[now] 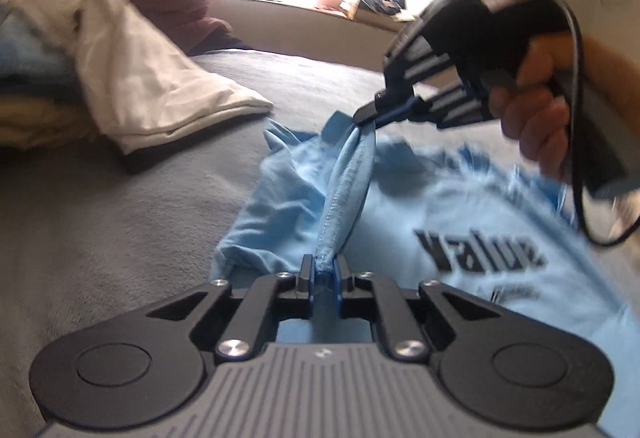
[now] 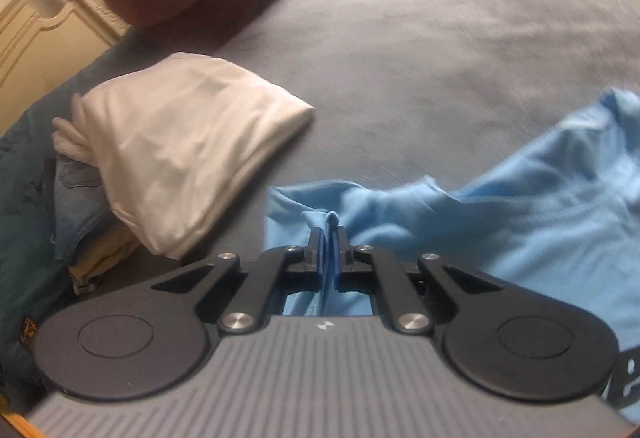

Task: Fold clothes

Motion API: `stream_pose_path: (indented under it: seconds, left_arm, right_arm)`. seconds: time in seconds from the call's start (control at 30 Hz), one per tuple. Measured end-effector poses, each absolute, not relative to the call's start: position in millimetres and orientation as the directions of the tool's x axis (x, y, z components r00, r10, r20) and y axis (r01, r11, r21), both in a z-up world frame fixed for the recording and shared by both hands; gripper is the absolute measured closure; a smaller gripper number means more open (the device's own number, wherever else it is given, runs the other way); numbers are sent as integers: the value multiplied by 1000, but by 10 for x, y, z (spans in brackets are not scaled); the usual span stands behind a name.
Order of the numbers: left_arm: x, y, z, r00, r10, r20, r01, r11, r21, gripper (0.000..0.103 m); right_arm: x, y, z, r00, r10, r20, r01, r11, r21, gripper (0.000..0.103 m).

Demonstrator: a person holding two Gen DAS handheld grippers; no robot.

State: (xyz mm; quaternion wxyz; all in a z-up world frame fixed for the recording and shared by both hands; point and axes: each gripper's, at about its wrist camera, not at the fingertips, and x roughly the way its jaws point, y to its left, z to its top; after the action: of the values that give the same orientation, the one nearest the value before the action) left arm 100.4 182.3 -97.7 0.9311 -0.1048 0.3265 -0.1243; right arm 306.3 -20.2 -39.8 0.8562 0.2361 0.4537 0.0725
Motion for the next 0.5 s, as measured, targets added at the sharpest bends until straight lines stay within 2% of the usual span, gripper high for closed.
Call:
stream_pose_path:
  seconds: [0.27, 0.5]
  left_arm:
    - [1093, 2432, -895, 803, -293, -519, -2, 869, -494, 94]
    - [1218, 3028, -1115, 808, -289, -513, -154, 737, -658, 95]
  right_arm:
    - [3413, 345, -209, 577, 415, -704, -38, 874, 484, 101]
    - [3785, 929, -305, 532, 461, -710, -114, 870, 479, 101]
